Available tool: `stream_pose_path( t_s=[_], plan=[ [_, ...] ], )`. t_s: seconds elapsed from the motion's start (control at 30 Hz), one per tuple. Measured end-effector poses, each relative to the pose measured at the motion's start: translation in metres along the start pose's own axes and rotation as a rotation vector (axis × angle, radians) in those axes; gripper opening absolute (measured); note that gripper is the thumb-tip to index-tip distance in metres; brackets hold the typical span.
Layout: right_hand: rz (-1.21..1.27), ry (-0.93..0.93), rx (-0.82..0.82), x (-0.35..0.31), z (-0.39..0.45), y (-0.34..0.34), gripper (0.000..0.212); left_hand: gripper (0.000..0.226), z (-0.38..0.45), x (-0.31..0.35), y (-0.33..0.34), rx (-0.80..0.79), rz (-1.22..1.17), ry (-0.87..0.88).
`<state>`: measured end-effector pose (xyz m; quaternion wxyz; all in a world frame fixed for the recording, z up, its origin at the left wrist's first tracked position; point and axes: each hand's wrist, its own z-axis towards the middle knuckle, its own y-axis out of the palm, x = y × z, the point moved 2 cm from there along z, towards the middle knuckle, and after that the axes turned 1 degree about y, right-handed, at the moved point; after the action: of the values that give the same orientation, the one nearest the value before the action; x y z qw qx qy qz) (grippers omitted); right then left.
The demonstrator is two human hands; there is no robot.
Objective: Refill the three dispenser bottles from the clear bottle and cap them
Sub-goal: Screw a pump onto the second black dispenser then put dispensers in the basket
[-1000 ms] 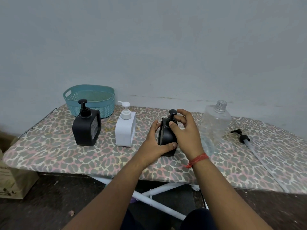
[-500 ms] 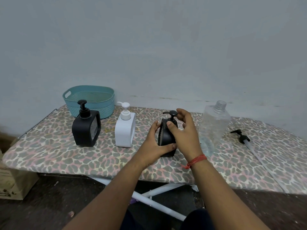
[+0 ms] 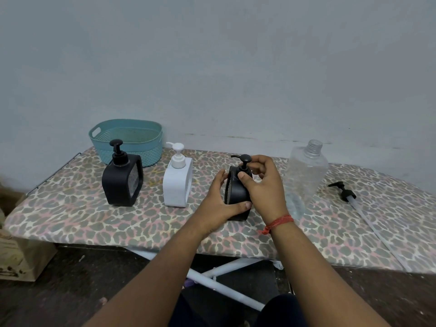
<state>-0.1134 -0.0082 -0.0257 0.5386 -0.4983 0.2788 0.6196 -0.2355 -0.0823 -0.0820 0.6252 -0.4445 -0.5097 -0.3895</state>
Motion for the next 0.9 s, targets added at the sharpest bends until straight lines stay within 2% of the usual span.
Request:
stream_pose_path(
  t_s=[0.37, 0.67, 0.9],
  plan=[
    [0.026, 0.028, 0.004, 0.001, 0.004, 0.001, 0.041, 0.127, 0.001, -0.001, 0.001, -0.013, -0.042, -0.001],
    [0.082, 0.040, 0.006, 0.006, -0.001, 0.001, 0.038, 0.116, -0.001, 0.002, 0.002, -0.012, -0.030, 0.006],
    [0.111, -0.006, -0.018, 0.001, -0.023, -0.008, 0.051, 0.117, -0.026, 0.009, 0.002, 0.008, 0.020, 0.028]
  ],
)
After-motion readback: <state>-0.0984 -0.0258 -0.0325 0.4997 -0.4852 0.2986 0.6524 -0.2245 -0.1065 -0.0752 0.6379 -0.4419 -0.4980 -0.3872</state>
